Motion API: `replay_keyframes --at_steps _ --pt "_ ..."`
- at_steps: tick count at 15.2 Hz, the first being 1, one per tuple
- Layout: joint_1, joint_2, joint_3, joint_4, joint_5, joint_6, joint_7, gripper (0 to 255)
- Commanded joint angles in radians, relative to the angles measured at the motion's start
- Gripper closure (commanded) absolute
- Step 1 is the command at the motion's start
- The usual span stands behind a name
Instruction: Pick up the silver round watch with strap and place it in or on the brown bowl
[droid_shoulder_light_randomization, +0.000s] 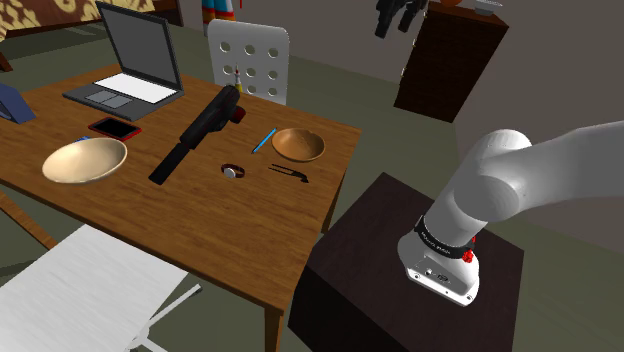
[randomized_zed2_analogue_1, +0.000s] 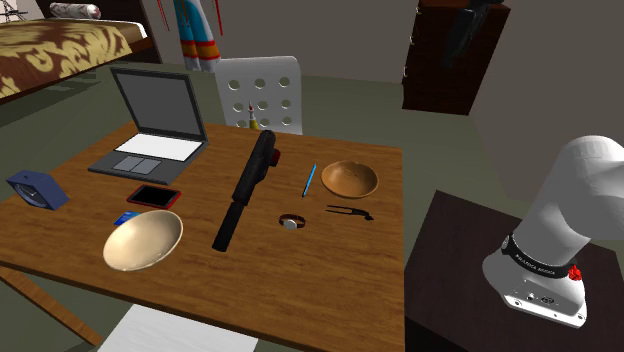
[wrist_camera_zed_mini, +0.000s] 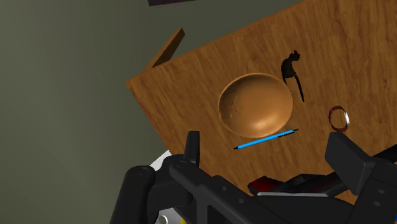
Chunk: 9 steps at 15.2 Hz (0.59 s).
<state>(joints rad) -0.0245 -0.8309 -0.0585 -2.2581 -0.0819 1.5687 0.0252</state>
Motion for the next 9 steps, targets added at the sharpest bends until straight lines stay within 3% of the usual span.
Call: replay_keyframes --at_steps 1,9 --pt "0.000 0.000 0.000 0.000 0.000 0.000 0.000 0" --pt "0.042 0.142 0.087 -0.090 0.039 0.214 0.082 0"
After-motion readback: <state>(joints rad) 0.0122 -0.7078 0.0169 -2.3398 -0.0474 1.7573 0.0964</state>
